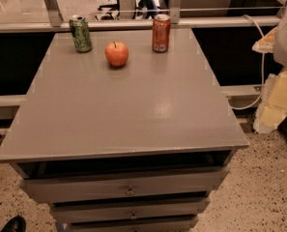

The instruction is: Move apple near coke can

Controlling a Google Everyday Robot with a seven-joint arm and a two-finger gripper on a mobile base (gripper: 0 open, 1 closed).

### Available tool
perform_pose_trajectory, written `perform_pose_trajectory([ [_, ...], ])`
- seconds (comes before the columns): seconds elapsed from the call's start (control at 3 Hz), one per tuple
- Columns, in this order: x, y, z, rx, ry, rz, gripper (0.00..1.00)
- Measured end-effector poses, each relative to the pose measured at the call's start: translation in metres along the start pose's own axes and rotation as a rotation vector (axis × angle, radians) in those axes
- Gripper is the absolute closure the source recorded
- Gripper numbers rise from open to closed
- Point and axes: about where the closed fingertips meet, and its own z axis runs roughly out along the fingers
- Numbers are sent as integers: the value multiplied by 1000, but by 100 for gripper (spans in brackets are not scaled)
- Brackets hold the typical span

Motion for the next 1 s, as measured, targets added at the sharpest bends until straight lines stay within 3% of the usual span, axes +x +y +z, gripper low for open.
perform_pose_trajectory([
  [0.33,0,0,0,0,0,0,0],
  [0.67,-6,-4,9,3,-50,16,0],
  [1.0,-36,-17,55,-25,-163,63,0],
])
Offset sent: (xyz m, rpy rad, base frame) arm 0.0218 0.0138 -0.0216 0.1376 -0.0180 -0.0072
